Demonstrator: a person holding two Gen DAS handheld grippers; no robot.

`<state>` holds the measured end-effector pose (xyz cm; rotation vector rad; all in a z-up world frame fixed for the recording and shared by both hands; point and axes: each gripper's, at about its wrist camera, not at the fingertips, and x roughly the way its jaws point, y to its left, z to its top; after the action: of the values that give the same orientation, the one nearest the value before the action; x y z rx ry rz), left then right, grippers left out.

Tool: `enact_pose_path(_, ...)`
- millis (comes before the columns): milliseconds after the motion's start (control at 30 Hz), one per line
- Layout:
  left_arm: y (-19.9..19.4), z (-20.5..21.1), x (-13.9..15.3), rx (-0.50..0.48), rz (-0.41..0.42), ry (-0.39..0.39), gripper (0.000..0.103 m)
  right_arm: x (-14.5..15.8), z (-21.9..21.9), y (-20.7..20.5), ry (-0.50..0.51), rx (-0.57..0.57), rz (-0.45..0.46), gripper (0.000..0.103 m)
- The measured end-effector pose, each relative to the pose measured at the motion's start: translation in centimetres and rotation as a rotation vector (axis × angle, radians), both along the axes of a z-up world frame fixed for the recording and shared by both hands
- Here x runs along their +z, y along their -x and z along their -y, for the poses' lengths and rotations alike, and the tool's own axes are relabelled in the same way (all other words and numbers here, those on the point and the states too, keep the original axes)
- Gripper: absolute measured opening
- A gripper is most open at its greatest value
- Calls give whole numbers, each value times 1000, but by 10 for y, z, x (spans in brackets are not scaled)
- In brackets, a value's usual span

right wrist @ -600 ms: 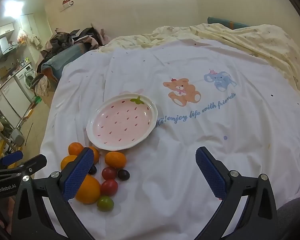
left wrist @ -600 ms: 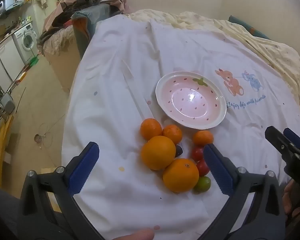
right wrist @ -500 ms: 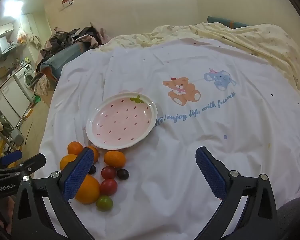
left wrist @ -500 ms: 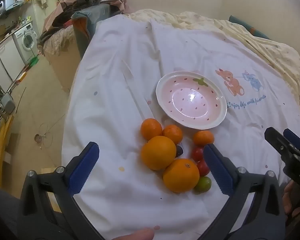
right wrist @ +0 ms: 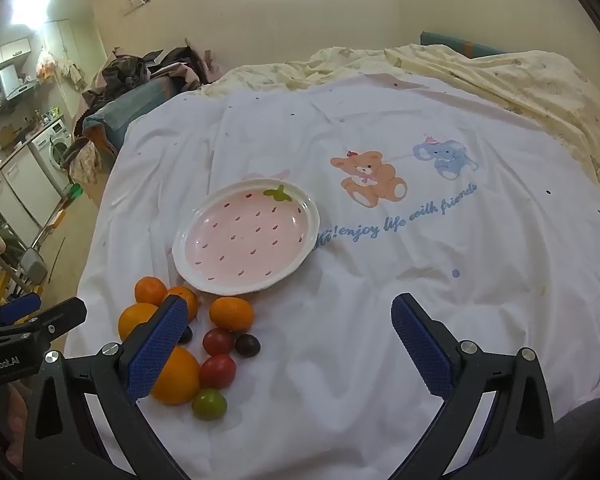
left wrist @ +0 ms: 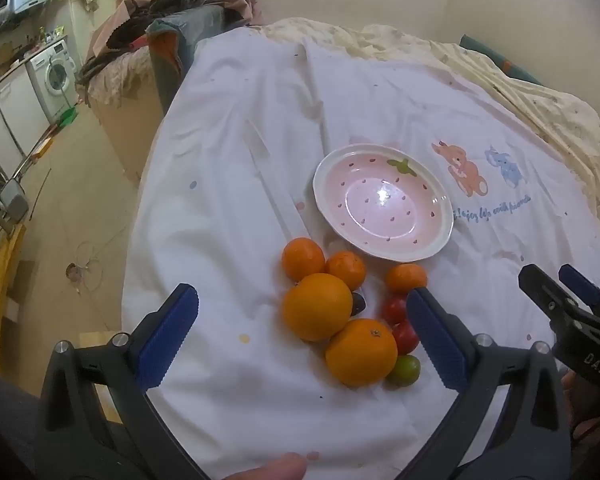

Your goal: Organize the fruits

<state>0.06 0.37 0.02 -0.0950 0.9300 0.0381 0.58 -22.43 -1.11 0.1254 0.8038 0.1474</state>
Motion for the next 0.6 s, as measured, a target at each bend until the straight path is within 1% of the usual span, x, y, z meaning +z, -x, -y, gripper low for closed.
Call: enact_pose_path(600, 1, 1, 1, -5, -3, 4, 103, 3, 1, 0, 9, -10, 5, 103)
